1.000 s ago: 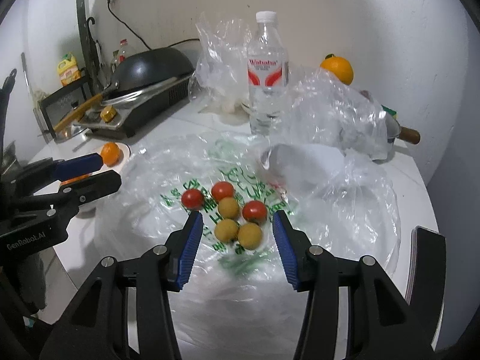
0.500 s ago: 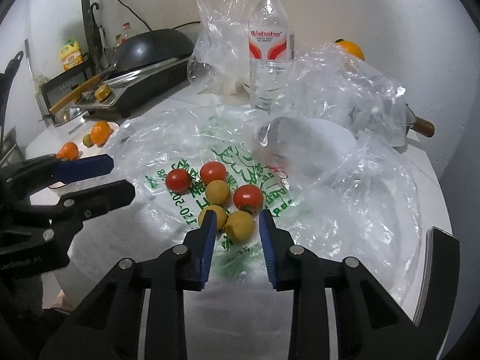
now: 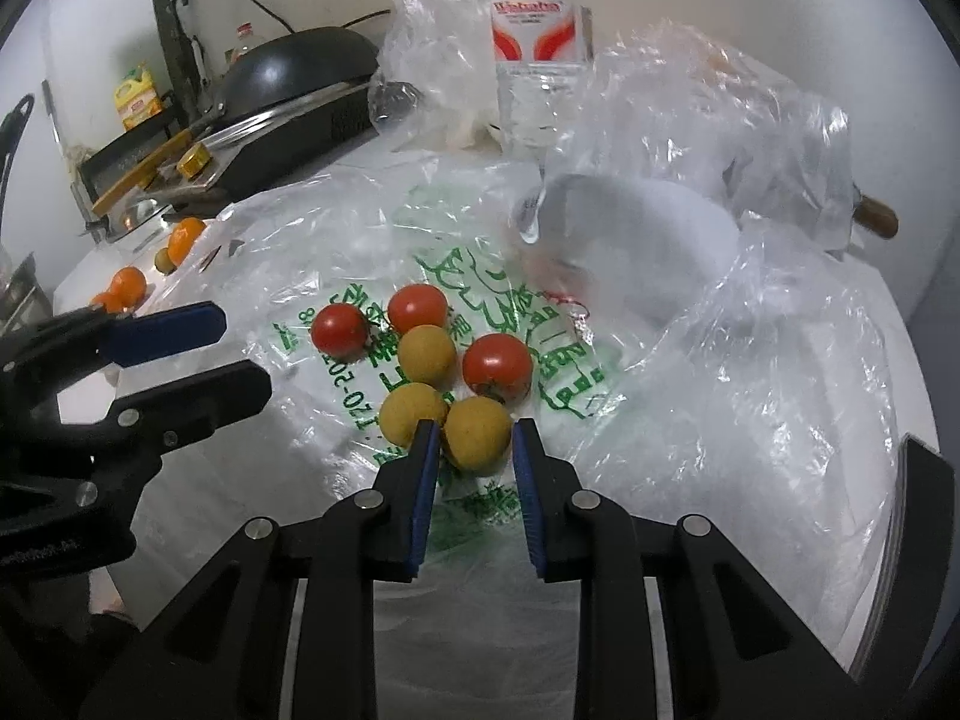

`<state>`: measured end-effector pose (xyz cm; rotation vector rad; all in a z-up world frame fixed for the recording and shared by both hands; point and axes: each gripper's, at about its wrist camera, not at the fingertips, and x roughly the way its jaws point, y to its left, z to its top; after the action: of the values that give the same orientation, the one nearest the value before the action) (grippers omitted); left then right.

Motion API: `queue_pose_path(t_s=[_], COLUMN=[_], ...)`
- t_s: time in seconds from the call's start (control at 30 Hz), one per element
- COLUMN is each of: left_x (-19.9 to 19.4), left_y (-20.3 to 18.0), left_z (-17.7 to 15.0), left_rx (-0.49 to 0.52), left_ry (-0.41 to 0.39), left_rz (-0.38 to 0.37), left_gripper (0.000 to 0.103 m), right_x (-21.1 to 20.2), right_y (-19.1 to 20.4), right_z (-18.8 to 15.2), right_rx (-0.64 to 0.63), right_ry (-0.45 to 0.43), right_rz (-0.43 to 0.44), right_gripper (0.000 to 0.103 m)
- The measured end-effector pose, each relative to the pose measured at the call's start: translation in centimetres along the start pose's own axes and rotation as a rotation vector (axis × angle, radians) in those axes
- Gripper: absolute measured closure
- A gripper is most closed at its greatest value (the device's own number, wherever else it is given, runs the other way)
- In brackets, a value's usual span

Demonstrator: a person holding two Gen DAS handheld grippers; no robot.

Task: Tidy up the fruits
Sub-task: 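Grasp a small yellow fruit with the right tool while the left tool grasps another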

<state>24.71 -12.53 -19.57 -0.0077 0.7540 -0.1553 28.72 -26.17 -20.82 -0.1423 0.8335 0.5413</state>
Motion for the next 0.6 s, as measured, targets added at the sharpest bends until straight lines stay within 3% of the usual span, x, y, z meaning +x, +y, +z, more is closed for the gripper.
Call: queue_pose_path(t_s=[0.2,0.6], left_x=[0.2,0.7], left_y=[-0.5,-2.0], left_z=[0.0,0.8], left_rx=[0.017,0.051], left_ry=[0.008,0.022], left_rz=[-0.007,-0.007], left_gripper=[0.053,0.053], right_x=[0.6,-2.5], right_y=[-0.1,-0.5], right_z=[0.2,-0.1], right_rx=[0.014,0.008], right_ry=[0.032,-0.032], right_rz=[0.004,0.011], right_gripper=[0.076,0.077])
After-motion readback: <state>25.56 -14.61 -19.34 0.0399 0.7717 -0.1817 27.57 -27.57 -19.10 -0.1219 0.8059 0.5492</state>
